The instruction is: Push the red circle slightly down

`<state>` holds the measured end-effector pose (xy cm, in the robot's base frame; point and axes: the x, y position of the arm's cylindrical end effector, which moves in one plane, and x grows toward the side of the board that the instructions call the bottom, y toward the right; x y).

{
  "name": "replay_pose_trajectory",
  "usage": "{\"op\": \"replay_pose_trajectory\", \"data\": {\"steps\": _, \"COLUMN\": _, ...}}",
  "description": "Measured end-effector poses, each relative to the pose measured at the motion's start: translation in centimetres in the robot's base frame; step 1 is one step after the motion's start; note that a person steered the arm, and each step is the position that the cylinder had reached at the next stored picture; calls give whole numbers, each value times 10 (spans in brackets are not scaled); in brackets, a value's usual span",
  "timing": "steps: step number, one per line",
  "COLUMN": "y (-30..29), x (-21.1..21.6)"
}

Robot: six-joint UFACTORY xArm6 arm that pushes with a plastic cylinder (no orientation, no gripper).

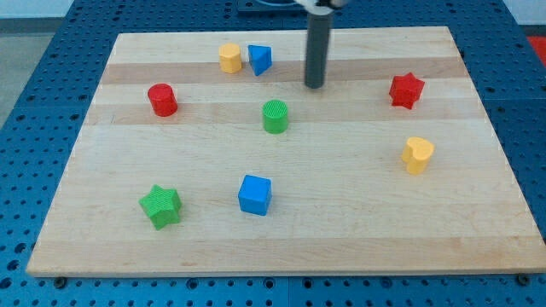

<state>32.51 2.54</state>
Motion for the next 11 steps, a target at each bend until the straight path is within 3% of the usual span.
{"op": "replay_pose_trajectory", "data": {"steps": 5, "y": -83, "x": 0}}
{"op": "replay_pose_trajectory", "data": {"steps": 9, "y": -219, "x": 0}}
{"op": "replay_pose_trajectory", "data": {"steps": 10, "y": -227, "x": 0}}
{"op": "replay_pose_trajectory", "data": {"steps": 11, "y": -232, "x": 27}}
